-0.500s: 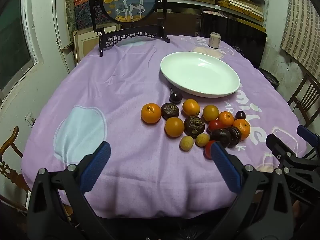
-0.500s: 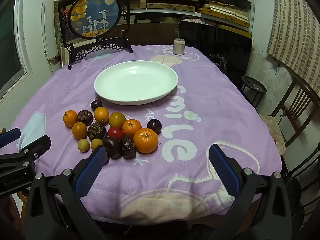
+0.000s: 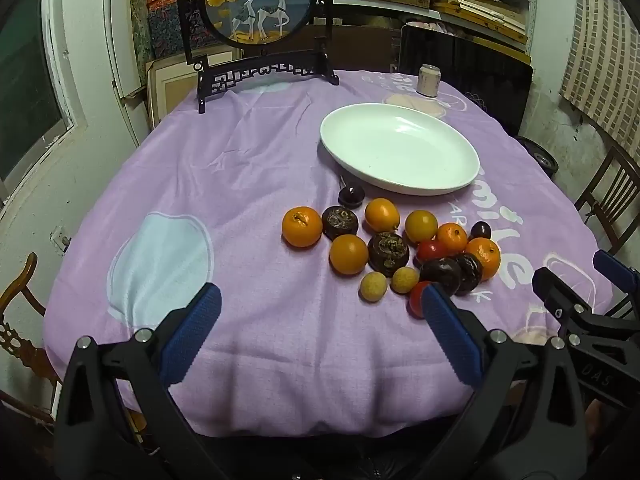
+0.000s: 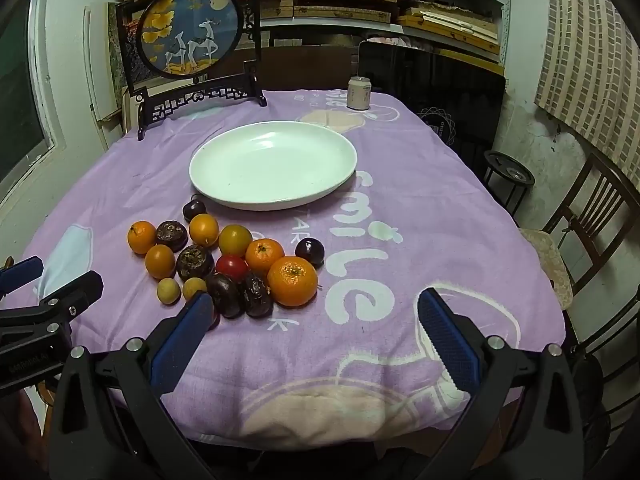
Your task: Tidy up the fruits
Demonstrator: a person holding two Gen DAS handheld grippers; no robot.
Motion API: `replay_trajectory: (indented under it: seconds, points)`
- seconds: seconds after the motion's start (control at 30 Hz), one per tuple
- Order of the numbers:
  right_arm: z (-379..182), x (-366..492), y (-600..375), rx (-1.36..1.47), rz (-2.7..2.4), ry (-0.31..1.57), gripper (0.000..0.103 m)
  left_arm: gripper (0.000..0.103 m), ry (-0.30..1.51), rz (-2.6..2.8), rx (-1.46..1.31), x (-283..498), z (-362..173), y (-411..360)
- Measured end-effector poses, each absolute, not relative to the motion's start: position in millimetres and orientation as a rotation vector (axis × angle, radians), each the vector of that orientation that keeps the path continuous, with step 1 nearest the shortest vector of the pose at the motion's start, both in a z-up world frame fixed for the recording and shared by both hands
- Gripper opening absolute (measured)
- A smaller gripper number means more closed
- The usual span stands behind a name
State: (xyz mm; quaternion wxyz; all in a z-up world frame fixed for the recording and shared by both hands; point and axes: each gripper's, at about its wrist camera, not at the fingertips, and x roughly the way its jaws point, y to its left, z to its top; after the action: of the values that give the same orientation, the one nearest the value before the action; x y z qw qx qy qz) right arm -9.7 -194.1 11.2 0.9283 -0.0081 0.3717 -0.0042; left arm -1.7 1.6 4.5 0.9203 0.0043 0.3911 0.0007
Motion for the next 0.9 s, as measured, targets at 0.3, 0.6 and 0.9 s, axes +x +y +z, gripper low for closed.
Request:
replay_trajectory:
  seconds: [0.3,0.6,0.9]
  points:
    - [5.6,-5.3,-192.5,-0.017,-0.001,0.774,0.102,0.101,0.812,0.002,0.004,2.5,-1.7,0.7]
    - [4.9,-5.5,-193.0,-0.013,0.006,0.779,0.102,0.101,0.817,-0.002,0.004,4.1,-2.6,-0.2]
    - [4.4,-5.0,-192.2,-0.014,0.006,0.78,0.102,0.101,0.818,-0.002,0.002,3.8,-2.3,0.2]
